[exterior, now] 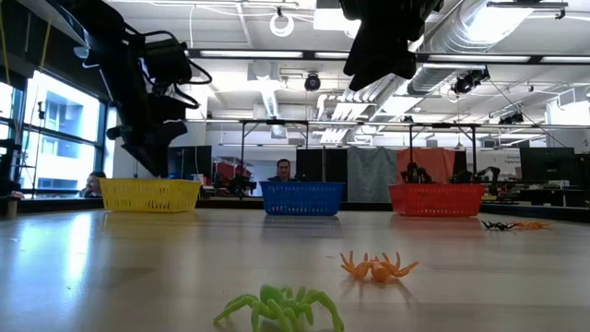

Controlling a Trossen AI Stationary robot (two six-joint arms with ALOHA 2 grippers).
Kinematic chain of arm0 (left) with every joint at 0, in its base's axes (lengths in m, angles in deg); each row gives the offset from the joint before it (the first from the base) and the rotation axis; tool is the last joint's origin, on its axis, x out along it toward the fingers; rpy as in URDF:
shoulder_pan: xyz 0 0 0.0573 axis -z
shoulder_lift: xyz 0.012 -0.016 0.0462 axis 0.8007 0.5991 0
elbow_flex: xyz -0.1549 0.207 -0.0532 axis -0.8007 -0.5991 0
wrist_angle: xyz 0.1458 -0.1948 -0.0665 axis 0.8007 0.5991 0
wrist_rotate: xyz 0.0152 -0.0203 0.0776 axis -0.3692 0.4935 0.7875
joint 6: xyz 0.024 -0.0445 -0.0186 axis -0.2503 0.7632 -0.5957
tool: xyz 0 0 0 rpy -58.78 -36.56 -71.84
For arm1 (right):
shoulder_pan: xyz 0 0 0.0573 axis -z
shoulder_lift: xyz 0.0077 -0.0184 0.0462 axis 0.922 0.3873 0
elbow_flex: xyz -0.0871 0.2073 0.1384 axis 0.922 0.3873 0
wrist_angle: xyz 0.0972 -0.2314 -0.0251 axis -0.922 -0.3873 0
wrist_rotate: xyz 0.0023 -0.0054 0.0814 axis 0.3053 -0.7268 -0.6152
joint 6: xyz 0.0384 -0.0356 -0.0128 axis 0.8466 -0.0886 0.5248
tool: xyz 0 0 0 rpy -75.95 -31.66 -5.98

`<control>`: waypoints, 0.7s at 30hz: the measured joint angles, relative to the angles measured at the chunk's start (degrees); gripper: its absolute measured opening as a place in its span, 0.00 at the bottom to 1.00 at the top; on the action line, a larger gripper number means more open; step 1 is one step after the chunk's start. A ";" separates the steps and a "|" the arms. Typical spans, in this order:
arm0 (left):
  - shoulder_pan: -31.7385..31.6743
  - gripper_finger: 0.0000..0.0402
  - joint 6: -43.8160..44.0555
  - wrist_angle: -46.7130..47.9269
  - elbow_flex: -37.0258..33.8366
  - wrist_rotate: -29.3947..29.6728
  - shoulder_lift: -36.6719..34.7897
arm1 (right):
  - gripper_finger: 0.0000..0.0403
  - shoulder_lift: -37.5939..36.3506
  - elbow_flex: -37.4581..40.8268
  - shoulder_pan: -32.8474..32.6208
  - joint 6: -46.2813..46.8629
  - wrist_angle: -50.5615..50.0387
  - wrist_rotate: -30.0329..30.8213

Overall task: Sort Halloween decoration
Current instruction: Put the black spider toy into the yellow basket, then put the green spider toy into the red basket

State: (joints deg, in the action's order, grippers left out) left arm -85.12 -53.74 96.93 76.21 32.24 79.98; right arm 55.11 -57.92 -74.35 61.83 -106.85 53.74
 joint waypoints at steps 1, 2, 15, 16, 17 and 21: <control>0.00 0.29 0.04 -0.01 -0.01 -0.01 0.00 | 0.35 0.00 0.00 0.01 0.00 0.00 0.00; 0.00 0.31 0.40 0.06 0.01 -0.19 0.00 | 0.35 0.00 0.00 0.00 0.00 -0.01 0.00; 5.36 0.30 8.18 0.44 5.89 -6.18 0.00 | 0.35 0.00 0.00 0.02 0.00 0.01 -0.02; 6.33 0.30 8.55 0.33 6.75 -5.42 0.00 | 0.35 0.00 0.00 0.02 0.00 0.01 0.00; 7.41 0.30 8.64 0.18 7.62 -4.64 0.00 | 0.35 0.00 0.00 0.01 0.00 -0.01 -0.01; 13.15 0.30 10.96 0.81 11.64 -0.50 0.00 | 0.35 0.00 0.00 0.02 0.00 0.01 -0.01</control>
State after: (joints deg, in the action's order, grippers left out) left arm -71.96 -42.78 97.74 87.85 31.73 79.98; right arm 55.11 -57.92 -74.33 61.83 -106.84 53.73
